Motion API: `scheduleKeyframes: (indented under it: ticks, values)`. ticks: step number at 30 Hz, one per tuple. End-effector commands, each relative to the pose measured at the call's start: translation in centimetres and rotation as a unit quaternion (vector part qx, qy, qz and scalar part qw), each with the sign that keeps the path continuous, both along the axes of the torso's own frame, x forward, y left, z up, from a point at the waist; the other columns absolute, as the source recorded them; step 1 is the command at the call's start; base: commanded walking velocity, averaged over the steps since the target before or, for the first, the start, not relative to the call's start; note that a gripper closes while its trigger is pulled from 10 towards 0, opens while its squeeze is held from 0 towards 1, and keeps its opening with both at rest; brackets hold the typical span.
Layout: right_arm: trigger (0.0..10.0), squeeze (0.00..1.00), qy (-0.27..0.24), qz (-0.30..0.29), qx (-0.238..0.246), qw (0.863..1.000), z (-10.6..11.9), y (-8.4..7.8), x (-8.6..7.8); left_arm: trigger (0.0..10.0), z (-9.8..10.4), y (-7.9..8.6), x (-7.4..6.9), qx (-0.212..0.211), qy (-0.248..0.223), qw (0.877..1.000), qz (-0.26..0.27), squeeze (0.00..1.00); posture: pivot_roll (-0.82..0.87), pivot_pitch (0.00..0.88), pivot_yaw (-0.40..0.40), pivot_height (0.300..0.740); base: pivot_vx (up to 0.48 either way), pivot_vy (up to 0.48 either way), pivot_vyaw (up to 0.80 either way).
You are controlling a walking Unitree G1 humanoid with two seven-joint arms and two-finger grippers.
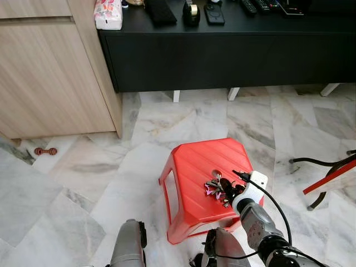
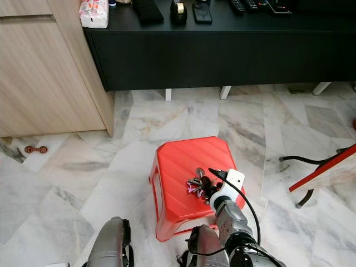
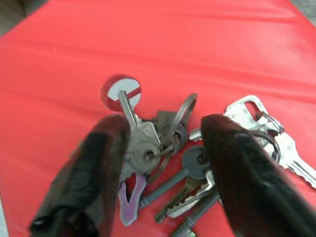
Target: Hang keys on a hook
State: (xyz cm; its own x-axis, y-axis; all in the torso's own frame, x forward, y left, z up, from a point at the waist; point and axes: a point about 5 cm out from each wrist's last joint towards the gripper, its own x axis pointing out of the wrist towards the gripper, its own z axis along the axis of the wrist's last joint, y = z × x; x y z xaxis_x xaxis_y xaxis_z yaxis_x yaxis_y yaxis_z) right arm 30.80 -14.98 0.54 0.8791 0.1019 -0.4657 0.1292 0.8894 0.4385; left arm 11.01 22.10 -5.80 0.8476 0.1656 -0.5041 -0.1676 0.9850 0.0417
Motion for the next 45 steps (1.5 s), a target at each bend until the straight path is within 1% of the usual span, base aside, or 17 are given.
scheduleKeyframes:
  ticks: [1, 25, 34, 38, 40, 42, 43, 44, 45]
  values:
    - [0.0, 0.0, 0.016, -0.004, -0.004, 1.0, -0.6, -0.2, -0.6, 10.0, -0.5, -0.4, -1.4, -0.004, 0.027, 1.0, 0.001, 0.0, 0.23, 0.298, -0.135, 0.631, 0.0, 0.0, 0.0]
    - [0.0, 0.0, 0.012, -0.007, -0.002, 1.0, -0.6, -0.2, -0.6, 10.0, -0.2, -0.5, -1.6, -0.009, 0.038, 0.999, 0.002, 0.0, 0.23, 0.298, -0.133, 0.631, 0.0, 0.0, 0.0]
    - [0.0, 0.0, 0.004, -0.006, 0.003, 1.0, -0.5, 0.0, -0.5, 10.0, -0.6, -0.5, -1.6, -0.013, 0.051, 0.999, -0.001, 0.0, 0.23, 0.291, -0.129, 0.631, 0.0, 0.0, 0.0]
    - [0.0, 0.0, -0.015, -0.005, 0.003, 1.0, -0.2, 0.0, -0.3, 10.0, -0.9, -0.3, -1.4, -0.015, 0.059, 0.998, 0.0, 0.0, 0.23, 0.272, -0.129, 0.631, 0.0, 0.0, 0.0]
    - [0.0, 0.0, -0.031, 0.0, -0.007, 0.999, 0.1, 0.0, -0.2, 10.0, -1.1, -0.2, -1.3, -0.015, 0.063, 0.998, 0.001, 0.0, 0.24, 0.255, -0.13, 0.631, 0.0, 0.0, 0.0]
    - [0.0, 0.0, -0.06, 0.013, -0.02, 0.998, 0.5, -0.1, -0.1, 10.0, -1.4, 0.0, -1.0, -0.015, 0.069, 0.997, 0.005, 0.0, 0.24, 0.24, -0.131, 0.631, 0.0, 0.0, 0.0]
    - [0.0, 0.0, -0.066, 0.017, -0.022, 0.997, 0.6, -0.1, 0.0, 10.0, -1.5, 0.1, -0.8, -0.016, 0.071, 0.997, 0.006, 0.0, 0.23, 0.222, -0.131, 0.631, 0.0, 0.0, 0.0]
    - [0.0, 0.0, -0.07, 0.019, -0.023, 0.997, 0.7, -0.1, 0.0, 10.0, -1.5, 0.2, -0.7, -0.016, 0.073, 0.997, 0.007, 0.0, 0.23, 0.222, -0.131, 0.631, 0.0, 0.0, 0.0]
    - [9.5, 0.0, -0.114, 0.038, -0.02, 0.993, 1.5, 0.0, 0.2, 10.0, -1.8, 0.4, -0.3, -0.016, 0.081, 0.997, 0.01, 0.0, 0.23, 0.188, -0.129, 0.631, 0.0, 0.0, 0.0]
